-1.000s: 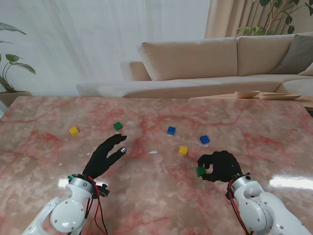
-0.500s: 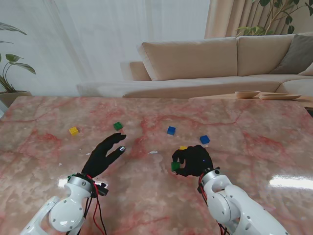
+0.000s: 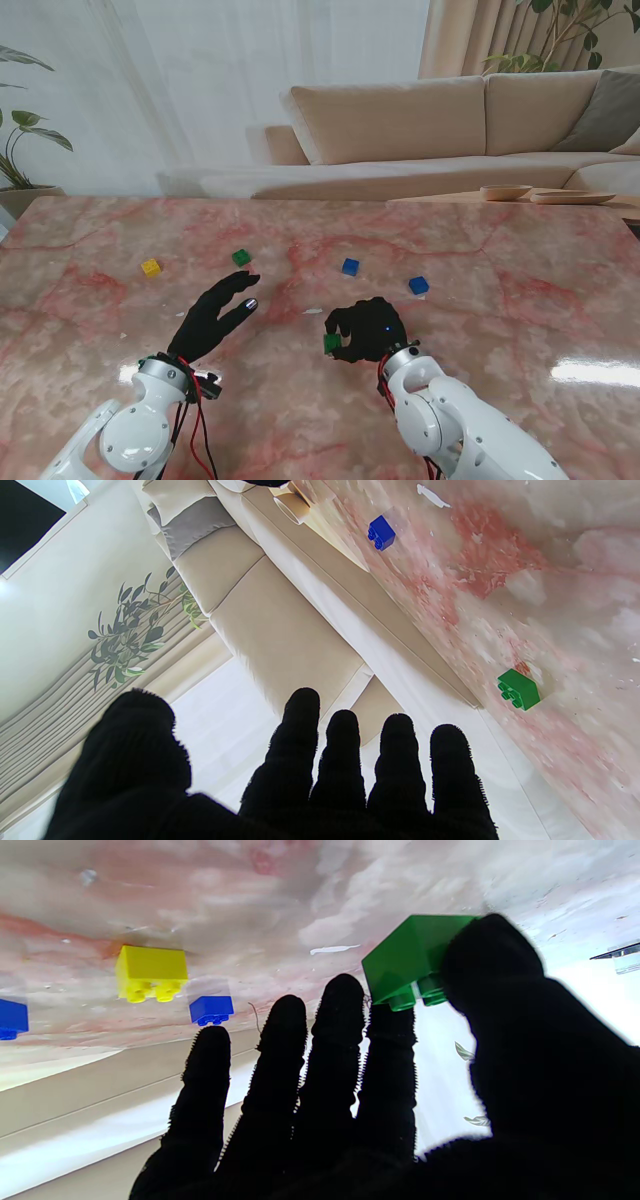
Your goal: Build a two-level staggered structure with toy bricks
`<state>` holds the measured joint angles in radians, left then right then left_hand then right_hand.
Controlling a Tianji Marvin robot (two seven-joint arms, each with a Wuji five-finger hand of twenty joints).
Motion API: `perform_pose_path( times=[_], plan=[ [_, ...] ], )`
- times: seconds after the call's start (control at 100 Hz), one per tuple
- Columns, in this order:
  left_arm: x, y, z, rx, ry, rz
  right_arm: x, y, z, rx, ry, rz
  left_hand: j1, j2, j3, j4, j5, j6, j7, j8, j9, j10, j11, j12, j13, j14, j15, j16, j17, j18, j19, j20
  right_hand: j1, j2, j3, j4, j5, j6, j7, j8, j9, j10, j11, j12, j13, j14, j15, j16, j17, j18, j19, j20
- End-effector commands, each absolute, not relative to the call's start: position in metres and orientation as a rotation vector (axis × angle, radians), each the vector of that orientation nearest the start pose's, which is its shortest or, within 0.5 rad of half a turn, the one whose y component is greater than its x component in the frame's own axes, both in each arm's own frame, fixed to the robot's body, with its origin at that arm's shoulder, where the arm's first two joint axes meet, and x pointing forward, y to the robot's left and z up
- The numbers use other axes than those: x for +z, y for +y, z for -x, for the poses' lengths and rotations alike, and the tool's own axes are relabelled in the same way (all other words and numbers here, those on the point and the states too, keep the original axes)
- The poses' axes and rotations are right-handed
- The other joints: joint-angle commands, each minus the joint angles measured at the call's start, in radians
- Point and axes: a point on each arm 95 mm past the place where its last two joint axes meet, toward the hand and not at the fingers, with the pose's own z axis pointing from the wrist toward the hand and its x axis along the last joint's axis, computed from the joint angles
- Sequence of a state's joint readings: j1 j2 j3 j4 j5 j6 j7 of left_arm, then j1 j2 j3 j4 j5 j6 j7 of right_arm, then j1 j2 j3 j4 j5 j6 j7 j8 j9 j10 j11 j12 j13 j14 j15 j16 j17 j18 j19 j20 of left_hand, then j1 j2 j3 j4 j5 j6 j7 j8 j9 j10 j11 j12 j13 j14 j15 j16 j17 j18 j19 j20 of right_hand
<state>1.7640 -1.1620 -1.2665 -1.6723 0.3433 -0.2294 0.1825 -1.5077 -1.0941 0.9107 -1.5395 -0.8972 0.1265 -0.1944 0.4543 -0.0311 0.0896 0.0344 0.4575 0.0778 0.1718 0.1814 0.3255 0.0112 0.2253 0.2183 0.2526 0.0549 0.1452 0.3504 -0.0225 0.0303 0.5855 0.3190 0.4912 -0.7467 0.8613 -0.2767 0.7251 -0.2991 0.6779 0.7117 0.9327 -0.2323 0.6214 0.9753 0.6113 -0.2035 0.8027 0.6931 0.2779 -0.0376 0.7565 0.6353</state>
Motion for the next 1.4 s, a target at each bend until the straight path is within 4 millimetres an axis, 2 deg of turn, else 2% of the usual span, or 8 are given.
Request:
perform_pose_path(
  times=[0.0, 0.77, 1.09, 1.14, 1.28, 1.31, 1.37, 1.39],
  plan=[
    [-0.339, -0.014, -0.343, -2.122, 0.933, 1.753, -0.373, 0.078, -0.37, 1.564, 1.535, -1.265, 0.034, 0.034, -0.038, 0.009, 0.013, 0.011, -0.013, -0.009, -0.01, -0.003, -0.021, -0.014, -0.028, -0.034, -0.035, -0.011, -0.01, -0.017, -0.024, -0.01, 0.023, 0.079, 0.09, -0.006, 0.1, -0.071, 0.146, 0.023, 0.011, -0.003, 0.001, 0.023, 0.012, 0.007, 0.018, 0.026, -0.018, 0.006, -0.004, 0.025],
    [-0.339, -0.01, -0.34, -2.115, 0.943, 1.752, -0.395, 0.08, -0.392, 1.478, 1.57, -1.295, 0.039, 0.036, -0.04, 0.007, 0.012, 0.008, -0.015, -0.009, -0.01, -0.004, -0.024, -0.014, -0.027, -0.038, -0.037, -0.013, -0.01, -0.015, -0.023, -0.01, 0.025, 0.093, 0.079, -0.002, 0.036, -0.054, 0.147, -0.008, -0.056, -0.002, 0.006, 0.004, -0.041, 0.003, 0.017, 0.023, -0.046, -0.001, -0.024, 0.026],
    [-0.339, -0.009, -0.339, -2.105, 0.947, 1.756, -0.398, 0.08, -0.393, 1.463, 1.583, -1.281, 0.038, 0.039, -0.043, 0.004, 0.013, 0.006, -0.014, -0.009, -0.009, -0.005, -0.023, -0.014, -0.026, -0.037, -0.036, -0.012, -0.01, -0.013, -0.02, -0.009, 0.021, 0.073, 0.056, -0.01, -0.012, -0.041, 0.141, -0.013, -0.101, -0.002, 0.006, -0.013, -0.074, 0.003, 0.013, 0.018, -0.063, -0.005, -0.032, 0.026],
    [-0.339, -0.009, -0.339, -2.104, 0.948, 1.757, -0.398, 0.08, -0.393, 1.46, 1.585, -1.281, 0.038, 0.038, -0.044, 0.004, 0.014, 0.006, -0.014, -0.009, -0.008, -0.005, -0.022, -0.013, -0.026, -0.037, -0.036, -0.012, -0.01, -0.012, -0.019, -0.008, 0.02, 0.076, 0.039, -0.004, -0.021, -0.031, 0.136, -0.011, -0.119, -0.001, 0.021, -0.055, -0.086, 0.003, 0.017, 0.015, -0.066, -0.006, -0.034, 0.029],
    [-0.339, -0.008, -0.339, -2.103, 0.951, 1.76, -0.399, 0.08, -0.391, 1.455, 1.591, -1.278, 0.039, 0.039, -0.044, 0.003, 0.013, 0.006, -0.013, -0.008, -0.009, -0.004, -0.023, -0.013, -0.027, -0.035, -0.036, -0.012, -0.01, -0.013, -0.017, -0.007, 0.002, 0.077, 0.031, -0.003, -0.031, -0.011, 0.118, -0.01, -0.143, 0.001, 0.019, -0.082, -0.105, 0.005, 0.011, 0.011, -0.08, -0.006, -0.042, 0.028],
    [-0.339, -0.008, -0.338, -2.103, 0.951, 1.76, -0.399, 0.08, -0.391, 1.454, 1.593, -1.278, 0.04, 0.039, -0.044, 0.003, 0.014, 0.007, -0.013, -0.008, -0.009, -0.004, -0.022, -0.013, -0.027, -0.035, -0.036, -0.012, -0.01, -0.013, -0.016, -0.007, -0.001, 0.074, 0.03, 0.004, -0.024, -0.005, 0.086, 0.02, -0.152, 0.002, 0.039, -0.119, -0.109, 0.005, 0.012, 0.007, -0.081, -0.006, -0.044, 0.033],
    [-0.339, -0.008, -0.338, -2.104, 0.951, 1.76, -0.4, 0.08, -0.391, 1.449, 1.599, -1.278, 0.04, 0.04, -0.044, 0.003, 0.013, 0.007, -0.014, -0.008, -0.009, -0.003, -0.023, -0.013, -0.027, -0.036, -0.036, -0.012, -0.01, -0.012, -0.016, -0.007, -0.01, 0.078, 0.028, 0.006, -0.034, 0.012, 0.069, 0.023, -0.17, 0.005, 0.038, -0.127, -0.123, 0.007, 0.008, 0.005, -0.087, -0.006, -0.047, 0.033],
    [-0.339, -0.008, -0.338, -2.104, 0.951, 1.76, -0.401, 0.08, -0.391, 1.448, 1.601, -1.277, 0.041, 0.039, -0.044, 0.003, 0.013, 0.007, -0.014, -0.008, -0.009, -0.004, -0.023, -0.013, -0.027, -0.036, -0.036, -0.012, -0.01, -0.012, -0.016, -0.007, -0.015, 0.076, 0.031, 0.011, -0.028, 0.02, 0.033, 0.052, -0.175, 0.006, 0.043, -0.135, -0.127, 0.007, 0.008, 0.003, -0.088, -0.006, -0.05, 0.036]
  ],
)
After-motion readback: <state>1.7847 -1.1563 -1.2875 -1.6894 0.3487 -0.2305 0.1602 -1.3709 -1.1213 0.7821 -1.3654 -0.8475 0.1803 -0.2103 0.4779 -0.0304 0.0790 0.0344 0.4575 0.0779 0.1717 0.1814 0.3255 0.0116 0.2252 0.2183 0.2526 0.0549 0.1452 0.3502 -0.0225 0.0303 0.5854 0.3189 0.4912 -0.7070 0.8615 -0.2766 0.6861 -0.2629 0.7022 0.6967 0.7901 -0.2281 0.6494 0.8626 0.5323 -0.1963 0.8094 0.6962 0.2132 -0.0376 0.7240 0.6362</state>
